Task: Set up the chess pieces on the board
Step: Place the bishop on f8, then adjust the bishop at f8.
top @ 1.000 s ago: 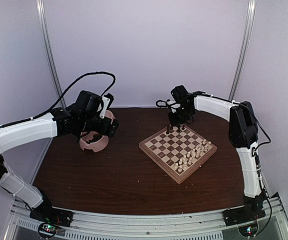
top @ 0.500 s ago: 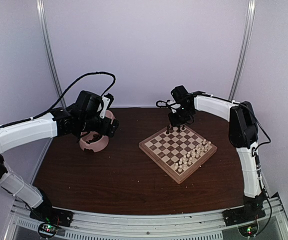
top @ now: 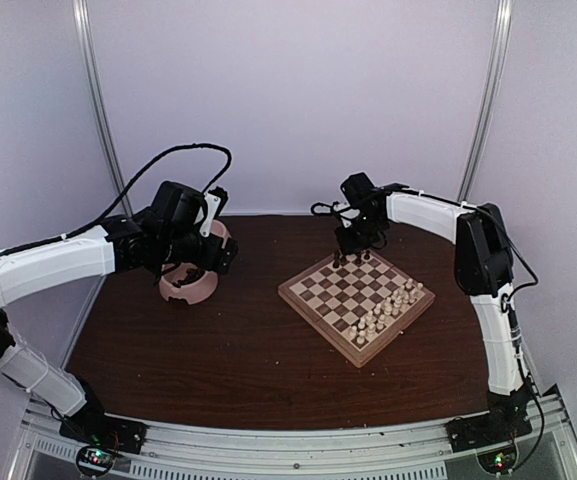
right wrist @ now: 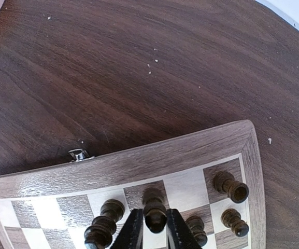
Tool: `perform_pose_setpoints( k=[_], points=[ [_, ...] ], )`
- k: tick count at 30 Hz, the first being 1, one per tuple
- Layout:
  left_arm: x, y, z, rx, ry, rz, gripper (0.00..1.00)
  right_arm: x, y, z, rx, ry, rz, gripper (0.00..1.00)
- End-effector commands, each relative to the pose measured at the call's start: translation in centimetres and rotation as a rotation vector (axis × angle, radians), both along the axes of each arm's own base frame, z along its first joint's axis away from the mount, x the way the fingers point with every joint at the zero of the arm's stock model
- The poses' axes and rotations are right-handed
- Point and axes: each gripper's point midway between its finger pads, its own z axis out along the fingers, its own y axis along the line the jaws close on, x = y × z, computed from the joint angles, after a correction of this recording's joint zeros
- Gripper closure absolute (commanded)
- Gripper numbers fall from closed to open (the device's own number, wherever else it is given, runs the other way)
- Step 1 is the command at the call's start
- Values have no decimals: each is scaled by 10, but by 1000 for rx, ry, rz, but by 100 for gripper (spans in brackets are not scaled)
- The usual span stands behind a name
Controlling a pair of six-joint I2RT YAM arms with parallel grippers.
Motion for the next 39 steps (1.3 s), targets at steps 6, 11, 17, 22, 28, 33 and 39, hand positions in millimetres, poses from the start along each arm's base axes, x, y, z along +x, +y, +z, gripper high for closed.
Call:
perform_pose_setpoints(
  k=[6,11,17,22,28,33,39],
  points=[
    [5,-5,7,-30,-30,-11,2,2,3,6,-5,-8,3,70],
    [5,-4,8,-30,-31,-7,2,3,4,13,1,-15,4,69],
    [5,-2,8,-24,-35,-1,3,8,4,36,10,-58,2,69],
    [6,6,7,-2,-39,32,2,7,3,62,18,-97,11,69],
    [7,19,6,23,-36,88,2,-4,-3,80,30,-125,16,69],
    [6,21,7,13,-34,93,2,-11,-8,83,25,-136,15,70],
    [7,19,7,12,-31,88,2,-8,-10,76,16,-129,3,72]
  ],
)
